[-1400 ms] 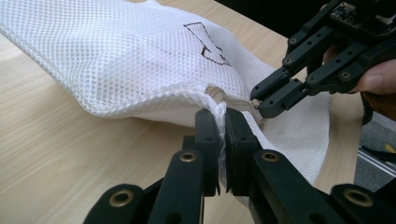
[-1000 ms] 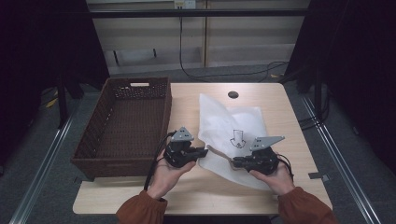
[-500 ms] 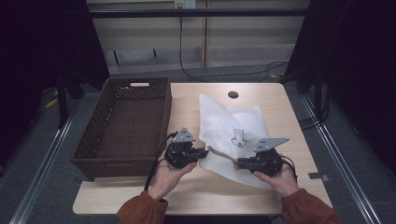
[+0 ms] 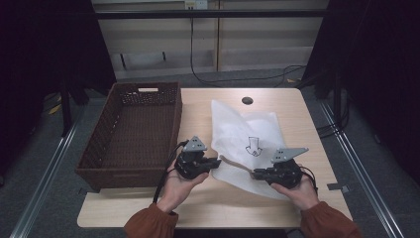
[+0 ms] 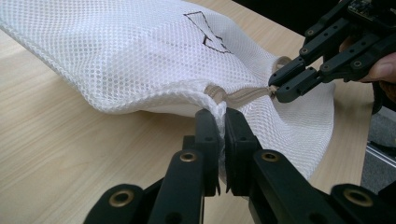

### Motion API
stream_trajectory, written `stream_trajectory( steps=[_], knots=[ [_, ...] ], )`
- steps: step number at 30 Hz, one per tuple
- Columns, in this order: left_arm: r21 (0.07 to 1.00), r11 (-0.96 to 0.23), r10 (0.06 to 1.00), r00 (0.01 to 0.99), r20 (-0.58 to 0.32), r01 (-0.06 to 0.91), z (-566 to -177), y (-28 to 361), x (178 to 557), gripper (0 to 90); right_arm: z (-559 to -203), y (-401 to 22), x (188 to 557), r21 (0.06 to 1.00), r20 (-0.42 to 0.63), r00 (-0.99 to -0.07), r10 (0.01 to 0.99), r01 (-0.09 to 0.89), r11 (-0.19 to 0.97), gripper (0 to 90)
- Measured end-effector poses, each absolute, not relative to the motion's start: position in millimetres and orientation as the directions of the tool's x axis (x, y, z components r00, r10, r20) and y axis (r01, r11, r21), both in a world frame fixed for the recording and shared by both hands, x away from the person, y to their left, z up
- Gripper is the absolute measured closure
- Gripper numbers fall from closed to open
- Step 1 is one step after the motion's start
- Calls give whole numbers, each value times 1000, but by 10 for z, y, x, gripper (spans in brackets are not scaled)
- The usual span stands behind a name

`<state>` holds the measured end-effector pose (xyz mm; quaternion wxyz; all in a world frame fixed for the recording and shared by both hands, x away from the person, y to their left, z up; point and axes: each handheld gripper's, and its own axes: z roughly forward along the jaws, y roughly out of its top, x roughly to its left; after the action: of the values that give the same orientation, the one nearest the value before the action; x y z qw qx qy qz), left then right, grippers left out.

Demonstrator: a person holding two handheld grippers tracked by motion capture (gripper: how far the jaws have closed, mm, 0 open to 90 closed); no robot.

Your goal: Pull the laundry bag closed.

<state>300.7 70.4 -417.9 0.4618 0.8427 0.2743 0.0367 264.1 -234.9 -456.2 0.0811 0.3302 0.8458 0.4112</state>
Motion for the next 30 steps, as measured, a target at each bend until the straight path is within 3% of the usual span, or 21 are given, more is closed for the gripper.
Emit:
stream_trajectory(
  steps=[30],
  knots=[
    [793,-431,506,843,-183,431,-4173,725,3013,859,-4572,-2648,2567,747,123,-723,680,518,416,824]
  ],
)
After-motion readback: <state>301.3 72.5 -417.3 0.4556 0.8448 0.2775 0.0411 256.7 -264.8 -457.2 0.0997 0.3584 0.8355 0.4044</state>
